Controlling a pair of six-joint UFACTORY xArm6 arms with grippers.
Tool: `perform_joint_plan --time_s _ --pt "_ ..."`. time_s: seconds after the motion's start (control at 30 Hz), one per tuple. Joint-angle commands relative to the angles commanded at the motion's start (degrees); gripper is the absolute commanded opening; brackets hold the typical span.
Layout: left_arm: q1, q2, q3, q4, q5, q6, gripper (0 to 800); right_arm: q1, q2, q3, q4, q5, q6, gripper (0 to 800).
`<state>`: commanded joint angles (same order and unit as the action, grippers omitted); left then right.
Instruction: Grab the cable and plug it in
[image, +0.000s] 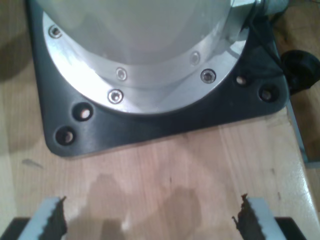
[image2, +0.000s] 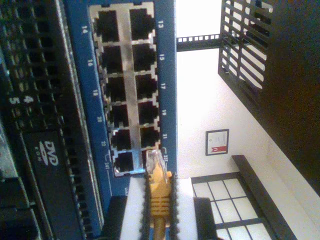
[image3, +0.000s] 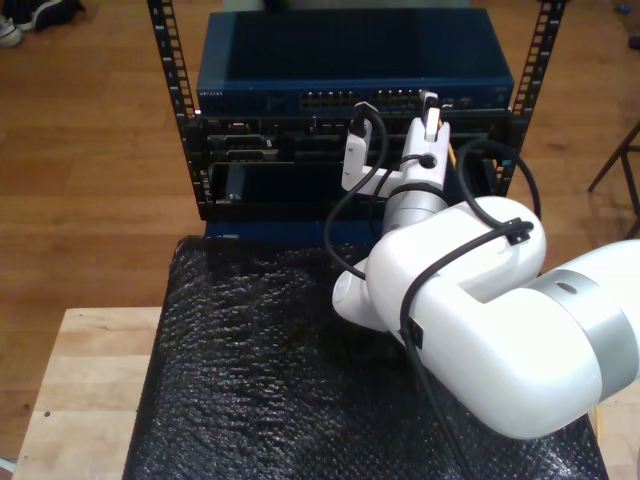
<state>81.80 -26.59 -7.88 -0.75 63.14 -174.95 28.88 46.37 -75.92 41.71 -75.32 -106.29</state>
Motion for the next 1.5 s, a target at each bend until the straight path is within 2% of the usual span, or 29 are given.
perform_joint_plan --time_s 1.5 --pt "0.00 0.00 0.00 0.00 0.00 0.00 799 -0.53 0.79 -0.79 -0.18 0.35 0.09 0"
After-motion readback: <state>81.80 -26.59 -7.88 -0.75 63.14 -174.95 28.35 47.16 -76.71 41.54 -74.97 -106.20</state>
